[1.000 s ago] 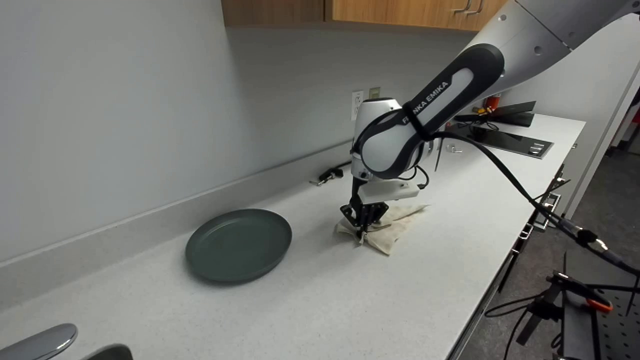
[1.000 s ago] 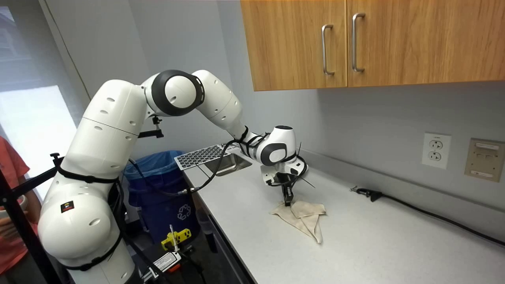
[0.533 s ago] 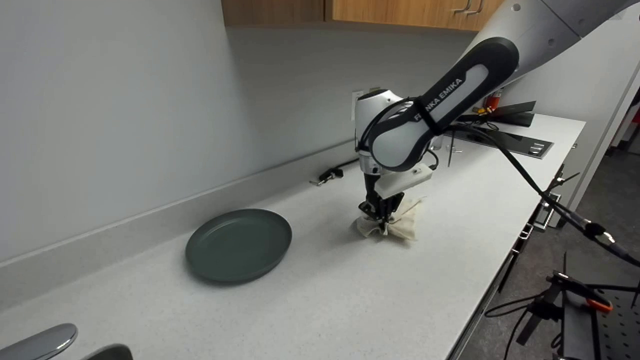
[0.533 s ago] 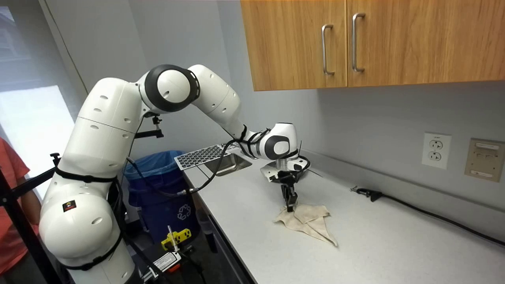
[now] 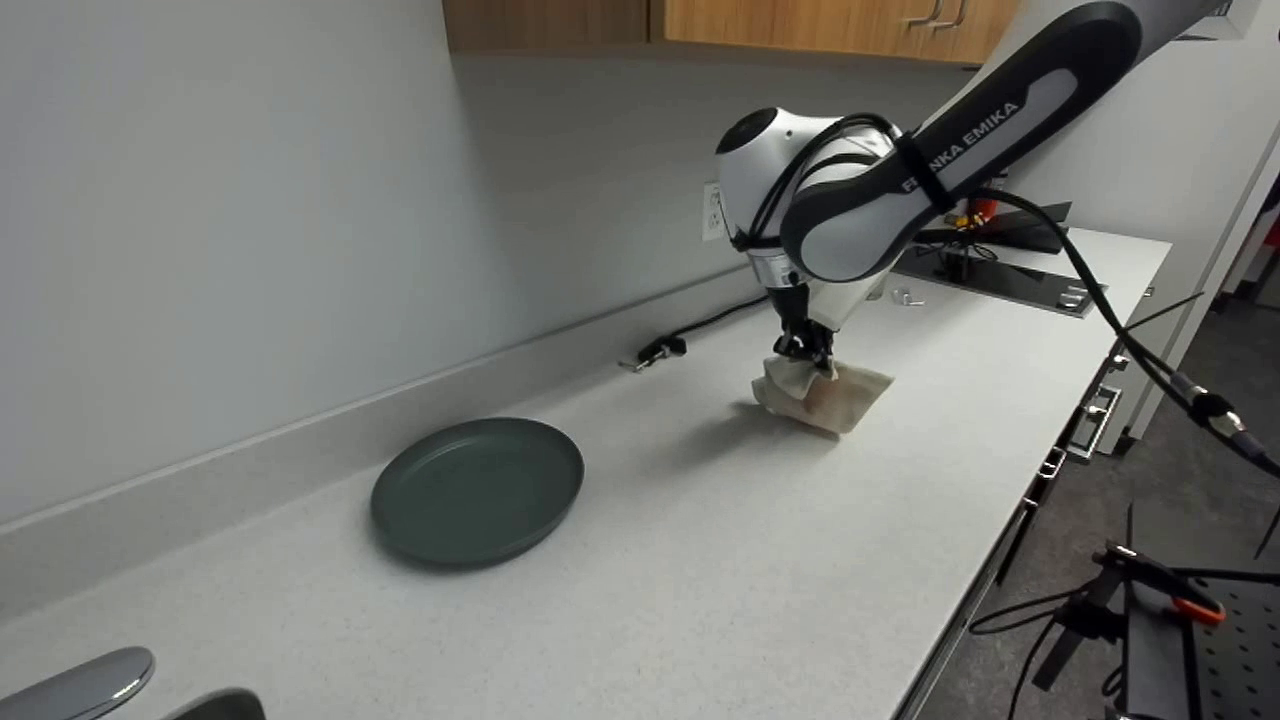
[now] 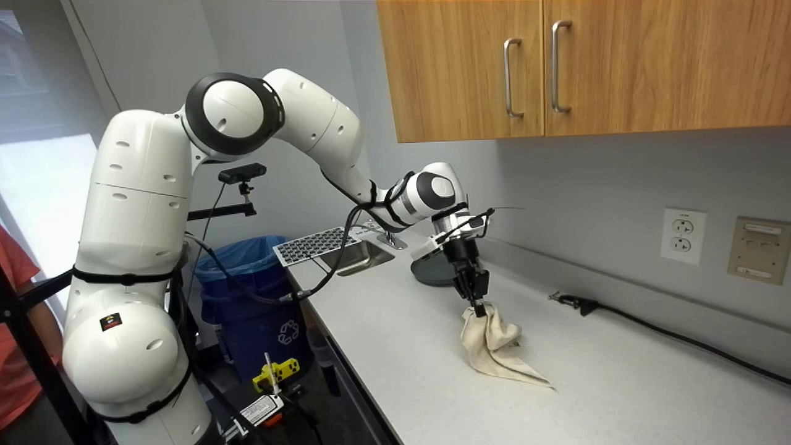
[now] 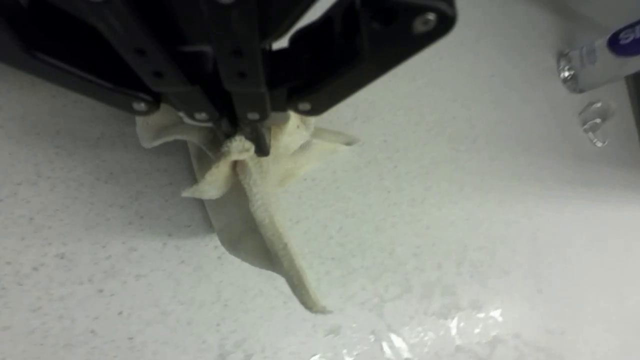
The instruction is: Spread the kitchen towel
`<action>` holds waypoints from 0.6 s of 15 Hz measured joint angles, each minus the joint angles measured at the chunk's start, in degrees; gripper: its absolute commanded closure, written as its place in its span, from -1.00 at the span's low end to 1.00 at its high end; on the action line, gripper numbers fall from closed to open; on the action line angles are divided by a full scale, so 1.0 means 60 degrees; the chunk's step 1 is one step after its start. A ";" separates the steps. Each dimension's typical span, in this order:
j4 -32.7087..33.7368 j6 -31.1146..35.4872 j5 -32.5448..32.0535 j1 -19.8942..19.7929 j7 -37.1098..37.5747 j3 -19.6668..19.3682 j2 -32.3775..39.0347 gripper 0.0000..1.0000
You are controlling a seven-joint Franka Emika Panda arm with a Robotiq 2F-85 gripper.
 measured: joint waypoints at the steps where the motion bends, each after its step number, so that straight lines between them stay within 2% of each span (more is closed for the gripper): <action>1: -0.0046 -0.0002 -0.0521 0.0042 0.0007 0.0010 -0.0128 0.94; 2: -0.0095 -0.0001 -0.1052 0.0094 0.0016 0.0034 -0.0238 0.92; 3: -0.0168 0.0012 -0.1532 0.0139 0.0026 0.0094 -0.0329 1.00; 5: -0.0409 0.0141 -0.2353 0.0189 0.0066 0.0325 -0.0434 0.97; 9: -0.1367 0.0696 -0.3479 0.0213 0.0079 0.0999 -0.0475 0.97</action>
